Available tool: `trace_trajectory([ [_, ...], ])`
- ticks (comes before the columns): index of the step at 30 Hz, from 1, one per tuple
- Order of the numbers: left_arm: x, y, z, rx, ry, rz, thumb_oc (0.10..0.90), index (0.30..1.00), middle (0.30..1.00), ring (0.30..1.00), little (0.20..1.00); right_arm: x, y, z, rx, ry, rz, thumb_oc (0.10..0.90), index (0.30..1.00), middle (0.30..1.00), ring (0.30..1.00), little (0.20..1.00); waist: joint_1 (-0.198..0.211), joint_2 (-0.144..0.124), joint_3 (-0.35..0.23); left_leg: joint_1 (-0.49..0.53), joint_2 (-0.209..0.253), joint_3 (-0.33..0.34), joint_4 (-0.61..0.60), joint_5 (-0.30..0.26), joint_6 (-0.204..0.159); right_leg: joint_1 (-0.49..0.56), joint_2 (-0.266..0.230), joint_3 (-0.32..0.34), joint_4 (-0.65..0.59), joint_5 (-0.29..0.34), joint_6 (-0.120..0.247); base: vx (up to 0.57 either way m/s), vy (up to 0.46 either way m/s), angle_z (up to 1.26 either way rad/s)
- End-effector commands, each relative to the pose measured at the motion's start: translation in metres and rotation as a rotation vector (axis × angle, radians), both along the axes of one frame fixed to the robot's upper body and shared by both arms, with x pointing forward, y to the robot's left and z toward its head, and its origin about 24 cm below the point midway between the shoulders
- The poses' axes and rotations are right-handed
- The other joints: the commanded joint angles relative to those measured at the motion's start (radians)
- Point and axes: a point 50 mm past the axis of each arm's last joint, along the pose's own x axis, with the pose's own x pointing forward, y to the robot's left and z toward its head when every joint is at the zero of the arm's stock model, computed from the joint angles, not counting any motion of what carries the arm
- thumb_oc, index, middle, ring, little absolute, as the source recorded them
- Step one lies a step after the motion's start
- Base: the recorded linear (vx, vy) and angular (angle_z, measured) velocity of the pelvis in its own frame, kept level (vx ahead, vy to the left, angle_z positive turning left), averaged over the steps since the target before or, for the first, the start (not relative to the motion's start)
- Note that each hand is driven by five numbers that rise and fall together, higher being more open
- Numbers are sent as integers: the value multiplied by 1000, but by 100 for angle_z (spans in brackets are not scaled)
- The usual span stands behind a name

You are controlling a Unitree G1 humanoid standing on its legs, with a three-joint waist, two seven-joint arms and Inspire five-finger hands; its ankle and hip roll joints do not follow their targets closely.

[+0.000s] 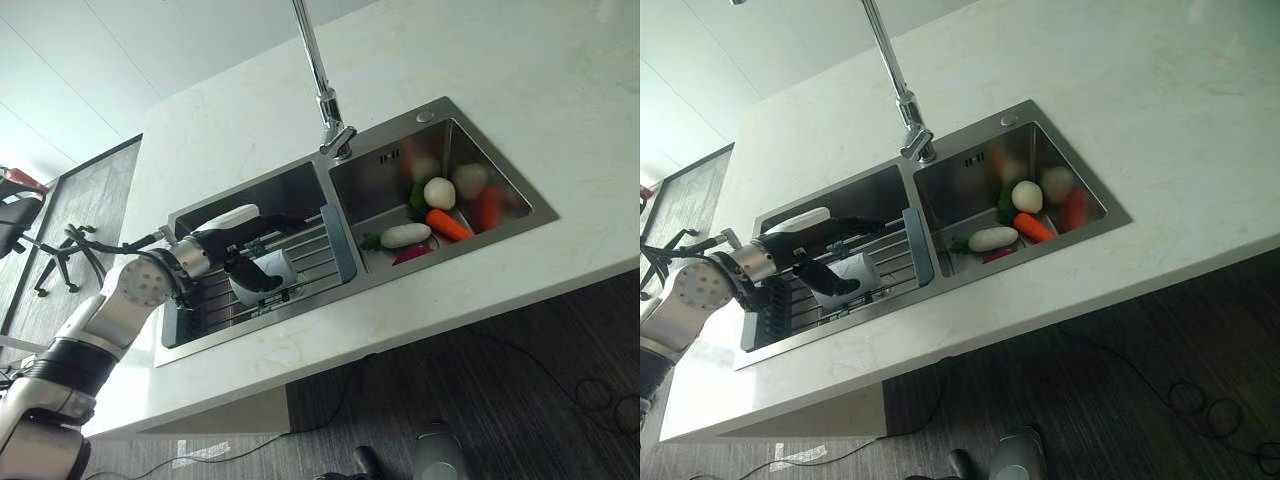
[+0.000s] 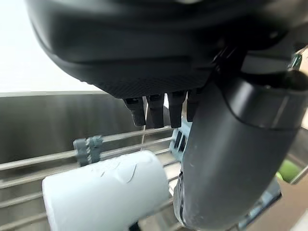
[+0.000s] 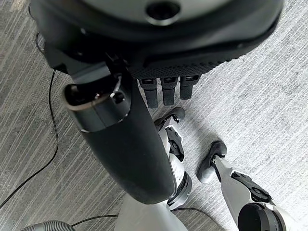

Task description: Place the dishes in the dishwasher.

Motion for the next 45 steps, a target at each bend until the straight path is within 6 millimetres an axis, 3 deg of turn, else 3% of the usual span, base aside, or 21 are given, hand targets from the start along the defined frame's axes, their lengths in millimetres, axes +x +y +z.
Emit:
trace_trajectory([
  [1,0,15,74,-19,-206,43,800,900,900,900,900,-13,-2,1,3,-7,-32,800,900,900,900,900,6,-41,-67,-48,40,-57,205,-249,-25,75,-58,46,-194,62,175,23,-14,5],
  [15,-7,42,72,65,-181,142,800,900,900,900,900,-12,-5,2,-7,35,-11,800,900,900,900,900,33,-49,-59,-68,37,-79,205,-241,-24,69,-63,30,-194,63,173,-2,-6,4],
  [27,-7,60,67,139,-293,256,800,900,900,900,900,-5,10,-3,1,55,93,800,900,900,900,900,32,-83,-48,-70,50,-78,205,-241,-23,69,-55,24,-194,60,169,-5,-32,4],
  [45,1,52,51,-24,-291,276,800,900,900,900,900,-8,14,-6,13,56,70,800,900,900,900,900,22,-89,-45,-65,64,-60,205,-243,-30,66,-53,21,-194,56,164,0,0,0],
])
